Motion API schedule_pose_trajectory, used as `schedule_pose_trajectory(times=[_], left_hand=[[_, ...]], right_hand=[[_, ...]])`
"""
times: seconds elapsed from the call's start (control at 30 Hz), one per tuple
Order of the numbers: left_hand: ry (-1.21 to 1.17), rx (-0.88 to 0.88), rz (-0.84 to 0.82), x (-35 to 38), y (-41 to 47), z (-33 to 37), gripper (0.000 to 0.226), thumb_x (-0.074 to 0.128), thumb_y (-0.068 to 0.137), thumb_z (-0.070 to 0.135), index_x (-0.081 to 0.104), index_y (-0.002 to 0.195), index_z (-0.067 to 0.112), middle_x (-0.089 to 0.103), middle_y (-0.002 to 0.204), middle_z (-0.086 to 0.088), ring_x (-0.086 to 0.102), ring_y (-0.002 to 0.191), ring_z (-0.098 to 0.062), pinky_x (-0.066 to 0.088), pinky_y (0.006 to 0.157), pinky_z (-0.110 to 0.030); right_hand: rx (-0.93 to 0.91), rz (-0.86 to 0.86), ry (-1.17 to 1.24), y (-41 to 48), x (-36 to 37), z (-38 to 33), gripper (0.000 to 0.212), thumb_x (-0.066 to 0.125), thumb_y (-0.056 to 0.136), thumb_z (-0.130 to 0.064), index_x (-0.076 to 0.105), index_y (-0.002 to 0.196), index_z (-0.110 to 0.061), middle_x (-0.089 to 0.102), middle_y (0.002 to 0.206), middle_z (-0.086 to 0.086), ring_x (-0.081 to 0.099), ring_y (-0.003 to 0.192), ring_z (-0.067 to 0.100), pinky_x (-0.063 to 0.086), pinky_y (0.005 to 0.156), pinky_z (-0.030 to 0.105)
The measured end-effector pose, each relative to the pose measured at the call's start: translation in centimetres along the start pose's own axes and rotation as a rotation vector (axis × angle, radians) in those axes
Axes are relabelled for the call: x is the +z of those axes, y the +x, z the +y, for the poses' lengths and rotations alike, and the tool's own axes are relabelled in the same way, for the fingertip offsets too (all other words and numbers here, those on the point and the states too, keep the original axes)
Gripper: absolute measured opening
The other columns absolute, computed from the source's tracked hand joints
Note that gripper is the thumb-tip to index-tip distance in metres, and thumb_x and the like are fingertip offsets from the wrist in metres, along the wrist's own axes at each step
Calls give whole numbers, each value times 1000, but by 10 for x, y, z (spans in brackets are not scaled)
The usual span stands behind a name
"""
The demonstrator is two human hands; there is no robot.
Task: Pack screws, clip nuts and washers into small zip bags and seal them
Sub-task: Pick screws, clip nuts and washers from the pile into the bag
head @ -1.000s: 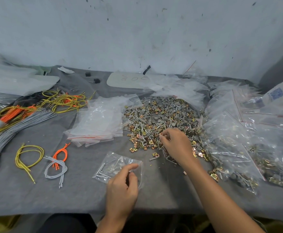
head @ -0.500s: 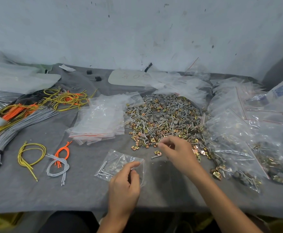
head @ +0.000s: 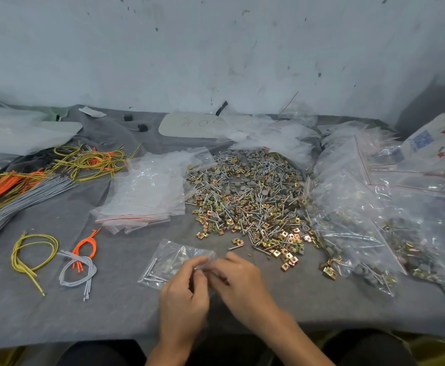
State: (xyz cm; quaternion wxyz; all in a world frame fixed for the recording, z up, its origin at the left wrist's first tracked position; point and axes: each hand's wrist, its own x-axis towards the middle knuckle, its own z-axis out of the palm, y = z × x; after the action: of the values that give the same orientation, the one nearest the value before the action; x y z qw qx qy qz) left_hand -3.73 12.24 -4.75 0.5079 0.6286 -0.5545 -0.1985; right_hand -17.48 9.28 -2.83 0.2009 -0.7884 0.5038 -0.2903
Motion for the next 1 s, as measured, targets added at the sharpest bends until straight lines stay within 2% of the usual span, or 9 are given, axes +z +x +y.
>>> schedule_pose_trajectory(times=[0.07, 0.17, 0.3, 0.43, 0.63, 0.7, 0.77, 0.87, 1.0], left_hand=[[13, -8, -5, 0, 0, 0, 28, 50, 88, 27, 71, 104, 35, 67, 92, 27, 64, 87, 4, 51, 75, -24], [20, -1, -1, 0, 1, 1, 28, 51, 88, 25, 69, 104, 40, 64, 88, 33, 62, 86, 10, 48, 72, -18], [-7, 9, -3, 2, 1, -4, 34, 59, 93, 10, 70, 103, 40, 70, 77, 16, 64, 67, -5, 52, 62, -30], [-3, 20, 1, 5, 0, -7, 41, 64, 89, 2, 71, 101, 41, 62, 64, 13, 53, 53, -4, 42, 53, -27], [10, 25, -23, 6, 0, -10, 46, 63, 92, 6, 65, 105, 49, 62, 68, 17, 54, 54, -4, 38, 52, -20], [8, 33, -10, 6, 0, -9, 42, 60, 92, 12, 63, 108, 50, 62, 69, 19, 54, 55, -2, 39, 53, -22], [-5, 38, 4, 6, 0, -7, 36, 56, 89, 19, 63, 109, 48, 62, 69, 21, 53, 55, 0, 40, 55, -21], [-3, 35, -1, 5, 1, -8, 37, 62, 91, 7, 67, 107, 41, 60, 66, 20, 50, 54, 1, 40, 56, -21], [14, 44, -45, 3, 1, -7, 40, 65, 88, -3, 73, 103, 33, 59, 63, 19, 50, 52, 2, 34, 53, -9]], right_hand=[[-50, -55, -103, 1, 2, 0, 25, 49, 100, -42, 66, 116, -32, 54, 93, -6, 56, 90, 16, 47, 75, 37], [-75, -77, -105, 2, -3, 3, 27, 50, 100, -43, 65, 121, -35, 53, 94, -8, 55, 92, 15, 46, 76, 35], [-63, -5, -32, 6, -25, 10, 18, 59, 95, -40, 71, 106, -34, 54, 87, -17, 55, 80, 5, 48, 73, 28], [31, 155, -103, 42, -63, 46, 6, 65, 95, -28, 71, 96, -30, 57, 86, -22, 55, 76, -1, 49, 74, 26], [291, 171, -349, 121, -107, 112, 10, 57, 100, -27, 66, 98, -27, 68, 96, -8, 60, 80, 8, 55, 76, 34], [341, 116, -443, 136, -111, 125, 9, 57, 100, -25, 66, 102, -27, 70, 99, -4, 62, 78, 14, 58, 77, 41], [375, 3, -518, 145, -113, 133, 19, 58, 100, -28, 65, 117, -29, 72, 107, 1, 60, 74, 16, 59, 80, 43], [385, -118, -581, 150, -109, 136, 34, 60, 99, -28, 61, 133, -30, 70, 122, 5, 59, 76, 18, 59, 86, 45], [368, -98, -636, 150, -106, 136, 24, 63, 99, -29, 67, 122, -24, 72, 112, 3, 68, 92, 24, 57, 91, 44]])
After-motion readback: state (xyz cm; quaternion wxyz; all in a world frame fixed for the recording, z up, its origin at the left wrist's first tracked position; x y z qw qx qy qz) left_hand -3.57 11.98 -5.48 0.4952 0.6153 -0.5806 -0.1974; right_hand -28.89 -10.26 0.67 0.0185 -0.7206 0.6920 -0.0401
